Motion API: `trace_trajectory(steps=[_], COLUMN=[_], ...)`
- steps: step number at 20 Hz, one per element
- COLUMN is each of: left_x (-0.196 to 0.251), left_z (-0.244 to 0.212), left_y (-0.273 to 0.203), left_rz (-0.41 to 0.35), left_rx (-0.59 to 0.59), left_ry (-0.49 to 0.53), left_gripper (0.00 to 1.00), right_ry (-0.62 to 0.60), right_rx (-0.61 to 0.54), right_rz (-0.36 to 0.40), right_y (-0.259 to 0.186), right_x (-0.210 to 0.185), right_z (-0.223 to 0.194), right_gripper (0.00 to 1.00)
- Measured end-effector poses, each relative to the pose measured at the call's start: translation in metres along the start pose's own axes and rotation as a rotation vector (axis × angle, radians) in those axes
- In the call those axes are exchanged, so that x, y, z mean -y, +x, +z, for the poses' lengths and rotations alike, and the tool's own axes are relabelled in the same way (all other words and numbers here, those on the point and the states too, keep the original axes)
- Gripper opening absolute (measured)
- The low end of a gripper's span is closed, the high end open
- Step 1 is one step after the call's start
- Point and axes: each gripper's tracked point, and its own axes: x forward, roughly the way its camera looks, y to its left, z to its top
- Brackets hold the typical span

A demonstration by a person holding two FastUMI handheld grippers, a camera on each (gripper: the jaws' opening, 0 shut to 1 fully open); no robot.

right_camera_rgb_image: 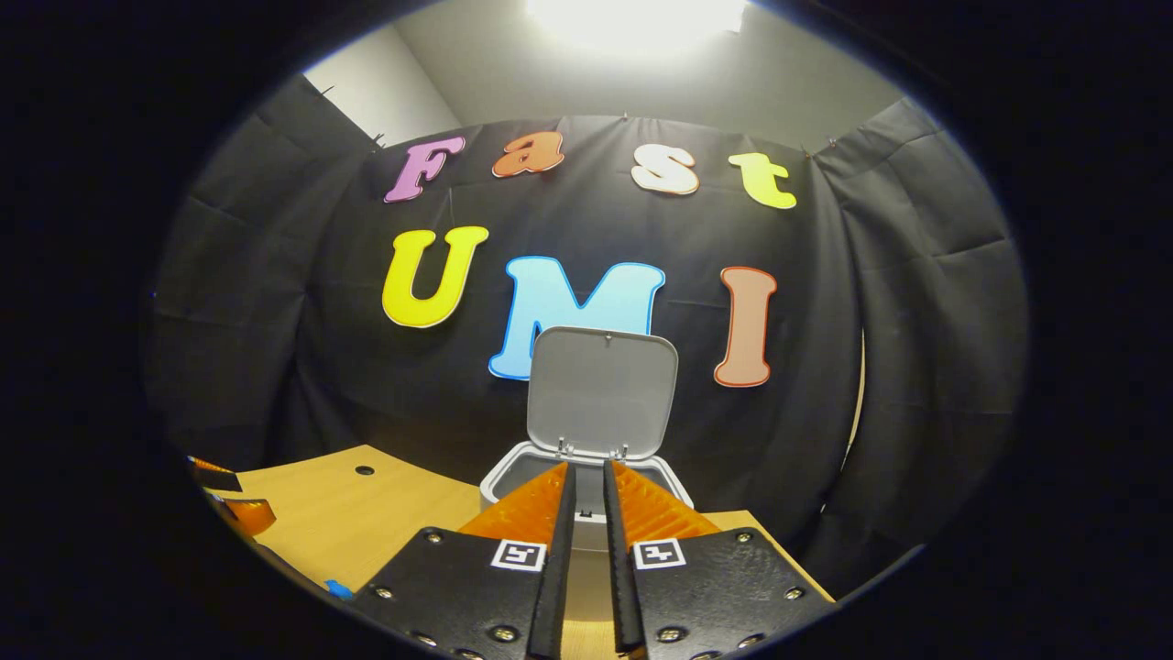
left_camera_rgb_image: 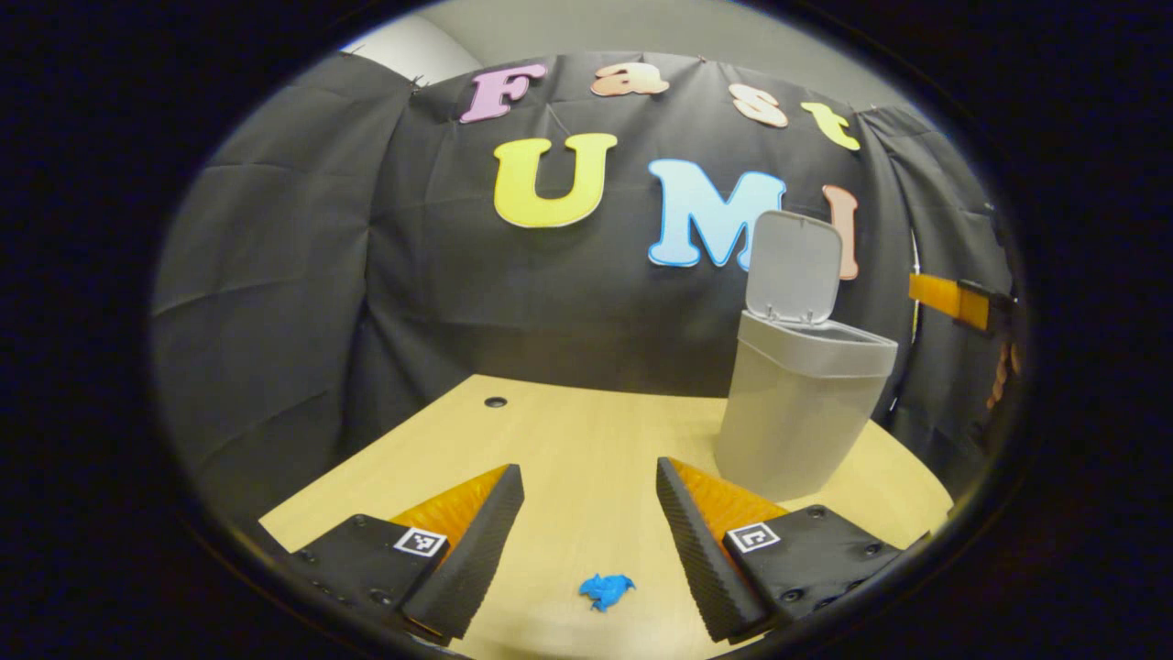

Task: Press the lid of the desktop garbage bin to open it, pick up the crumpled paper on the desktop and throw it into the bin, then pick up the pop can on the desktop and drop it into the bin, and finally close the garbage bin lid.

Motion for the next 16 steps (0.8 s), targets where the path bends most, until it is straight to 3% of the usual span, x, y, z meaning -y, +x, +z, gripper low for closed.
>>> trace_trajectory(steps=[2, 3, 7, 9, 12, 13, 16], left_x=[0.004, 0.004, 0.009, 0.009, 0.007, 0.006, 0.006], left_z=[-0.022, -0.033, -0.070, -0.082, -0.100, -0.108, -0.129], left_y=[0.000, 0.002, 0.013, 0.020, 0.031, 0.036, 0.048], left_rz=[0.010, 0.014, -0.012, -0.041, -0.092, -0.110, -0.163], left_rx=[-0.036, -0.058, -0.115, -0.135, -0.185, -0.200, -0.242], left_ry=[0.004, 0.000, -0.009, 0.020, 0.074, 0.077, 0.092], left_gripper=[0.95, 0.95, 0.96, 0.96, 0.95, 0.95, 0.96], right_ry=[0.001, -0.002, 0.007, 0.000, 0.022, 0.030, 0.049], right_rx=[0.007, 0.003, -0.016, -0.021, -0.051, -0.060, -0.114], right_rz=[0.020, 0.027, 0.013, -0.029, -0.065, -0.085, -0.131], right_y=[-0.006, -0.009, -0.024, -0.032, -0.041, -0.044, -0.054], right_x=[0.000, -0.001, 0.000, 0.002, -0.004, -0.007, -0.014], right_z=[0.000, -0.003, -0.006, -0.003, -0.004, -0.004, -0.012], right_gripper=[0.23, 0.32, 0.33, 0.43, 0.44, 0.61, 0.62])
